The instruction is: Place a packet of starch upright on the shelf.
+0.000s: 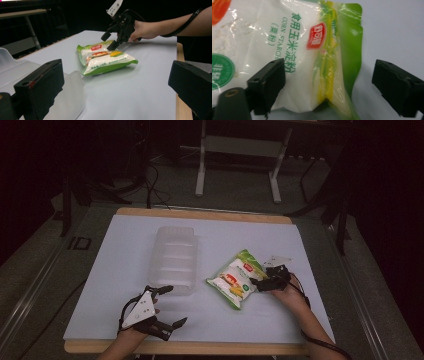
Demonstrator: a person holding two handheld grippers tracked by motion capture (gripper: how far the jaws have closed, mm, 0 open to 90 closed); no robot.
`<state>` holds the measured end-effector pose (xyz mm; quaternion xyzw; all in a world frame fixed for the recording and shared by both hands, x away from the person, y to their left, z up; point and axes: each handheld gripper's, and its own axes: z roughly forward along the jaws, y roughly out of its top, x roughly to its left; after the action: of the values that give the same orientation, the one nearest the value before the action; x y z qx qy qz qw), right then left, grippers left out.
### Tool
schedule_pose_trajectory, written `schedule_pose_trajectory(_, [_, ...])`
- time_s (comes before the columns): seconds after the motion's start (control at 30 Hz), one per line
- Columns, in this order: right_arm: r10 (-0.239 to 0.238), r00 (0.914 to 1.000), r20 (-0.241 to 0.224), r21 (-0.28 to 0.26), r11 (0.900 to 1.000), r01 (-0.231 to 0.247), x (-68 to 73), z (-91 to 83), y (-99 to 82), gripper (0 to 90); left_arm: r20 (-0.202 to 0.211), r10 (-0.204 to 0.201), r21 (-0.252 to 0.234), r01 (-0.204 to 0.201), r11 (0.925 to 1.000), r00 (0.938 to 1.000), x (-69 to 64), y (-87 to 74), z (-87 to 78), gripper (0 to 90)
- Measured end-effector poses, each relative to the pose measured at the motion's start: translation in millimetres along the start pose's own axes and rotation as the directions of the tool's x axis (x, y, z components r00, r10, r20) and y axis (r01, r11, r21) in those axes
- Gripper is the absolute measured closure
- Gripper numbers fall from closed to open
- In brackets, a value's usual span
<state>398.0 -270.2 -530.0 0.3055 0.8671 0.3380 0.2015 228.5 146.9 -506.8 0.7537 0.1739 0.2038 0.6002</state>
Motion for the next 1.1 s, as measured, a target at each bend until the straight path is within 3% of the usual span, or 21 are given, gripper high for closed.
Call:
schedule_pose_trajectory(0.23, [-0.018,0.9989,-0.043,0.041,0.9990,0.020,2.1,1.3,5.6,25.7,0.003,0.006,0.004,-0.006,1.0000,1.0000,-0.8,0.1,0.8,0.5])
schedule_pose_trajectory(0.3, [0.012,0.9972,-0.073,0.049,0.9988,-0.009,1.1,1.5,5.4,31.0,0.002,0.005,0.001,-0.005,1.0000,1.0000,-0.8,0.2,0.6,0.5])
schedule_pose_trajectory(0.43, [-0.018,0.9971,-0.073,0.065,0.9976,0.023,7.2,0.0,8.9,47.2,0.001,0.002,0.001,-0.002,1.0000,1.0000,-0.6,0.1,1.1,0.5])
schedule_pose_trajectory(0.53, [-0.111,0.9937,-0.017,0.087,0.9899,0.112,19.7,-0.7,14.4,69.2,0.002,0.008,0.004,-0.008,1.0000,1.0000,-1.2,0.3,1.3,0.5])
schedule_pose_trajectory(0.57, [-0.136,0.9906,0.001,0.091,0.9865,0.136,23.3,-0.5,16.2,72.7,0.002,0.010,0.004,-0.010,0.9999,1.0000,-1.4,0.4,1.2,0.5])
schedule_pose_trajectory(0.67, [-0.171,0.9850,0.024,0.102,0.9805,0.168,28.2,-0.6,21.2,82.4,0.001,0.009,0.003,-0.009,1.0000,1.0000,-1.3,0.4,0.6,0.5])
schedule_pose_trajectory(0.7, [-0.163,0.9865,0.019,0.101,0.9819,0.160,27.7,-1.7,22.5,84.9,0.001,0.008,0.002,-0.008,1.0000,1.0000,-0.9,0.4,0.2,0.5])
schedule_pose_trajectory(0.97, [-0.108,0.9941,0.002,0.080,0.9909,0.108,23.5,-5.6,24.8,86.5,-0.002,0.007,0.002,-0.007,1.0000,1.0000,-0.4,0.3,-0.3,0.5])
schedule_pose_trajectory(1.1, [-0.107,0.9942,0.006,0.071,0.9917,0.107,23.9,-9.5,26.9,86.7,-0.001,0.006,0.004,-0.006,1.0000,1.0000,-0.5,0.2,0.0,0.5])
